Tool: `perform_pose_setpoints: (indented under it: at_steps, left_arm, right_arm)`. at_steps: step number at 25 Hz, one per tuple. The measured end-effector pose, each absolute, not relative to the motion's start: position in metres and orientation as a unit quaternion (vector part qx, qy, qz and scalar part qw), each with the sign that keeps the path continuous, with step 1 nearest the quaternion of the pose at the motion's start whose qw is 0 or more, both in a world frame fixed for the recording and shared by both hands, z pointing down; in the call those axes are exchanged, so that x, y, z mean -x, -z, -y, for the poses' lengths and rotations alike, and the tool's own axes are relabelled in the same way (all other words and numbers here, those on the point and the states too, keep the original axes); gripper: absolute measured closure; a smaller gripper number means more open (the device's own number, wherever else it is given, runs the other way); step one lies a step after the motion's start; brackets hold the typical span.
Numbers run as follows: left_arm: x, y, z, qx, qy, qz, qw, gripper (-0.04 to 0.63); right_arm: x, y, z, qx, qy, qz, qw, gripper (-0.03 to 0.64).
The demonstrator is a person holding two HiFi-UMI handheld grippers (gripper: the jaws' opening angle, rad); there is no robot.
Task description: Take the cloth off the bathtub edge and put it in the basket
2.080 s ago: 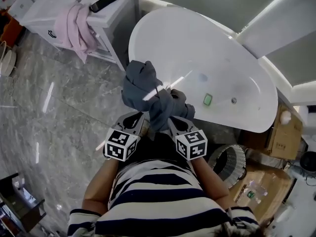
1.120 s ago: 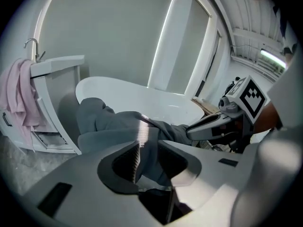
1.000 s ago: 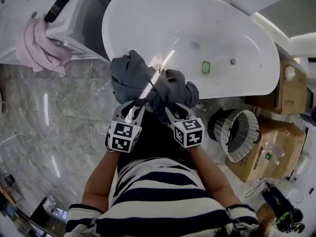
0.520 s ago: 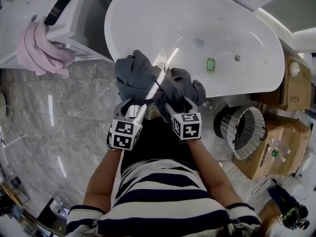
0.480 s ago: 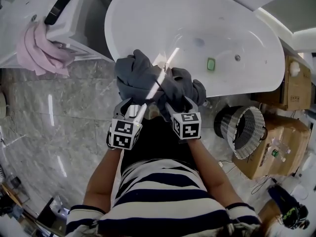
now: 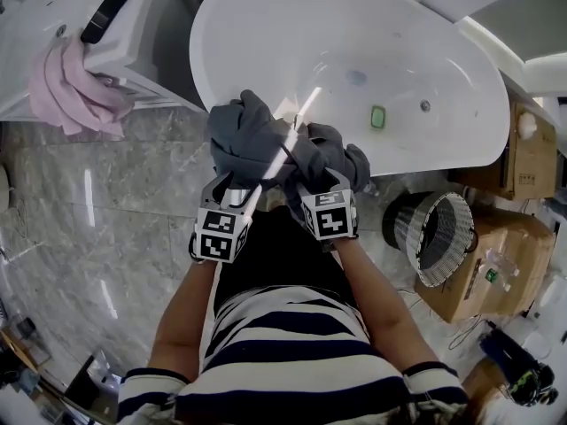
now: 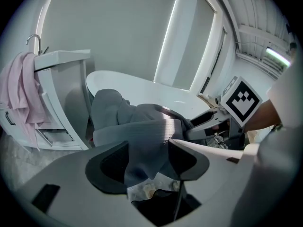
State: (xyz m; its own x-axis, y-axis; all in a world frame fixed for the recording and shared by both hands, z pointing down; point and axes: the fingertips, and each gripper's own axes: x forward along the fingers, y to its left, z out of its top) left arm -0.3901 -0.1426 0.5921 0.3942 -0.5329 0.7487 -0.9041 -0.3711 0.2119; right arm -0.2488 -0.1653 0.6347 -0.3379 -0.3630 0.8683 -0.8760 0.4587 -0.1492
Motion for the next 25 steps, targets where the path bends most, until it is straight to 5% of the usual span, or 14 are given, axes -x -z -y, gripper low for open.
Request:
perform_pose_setpoints:
  at_steps: [10, 25]
  left_arm:
    - [0.38, -0.608, 0.16, -0.773, -0.294, 0.461, 0.322, 0.288]
    - [0.374, -0.619, 0.172, -0.73, -0.286, 0.501, 0.366, 0.335]
  right_arm:
    - [0.26, -0.628, 0.162, -0.41, -0.312, 0.759, 0.398, 0.454]
    - [0.265, -0.622, 0.16, -0.404, -0.347, 0.764, 0.366, 0.523]
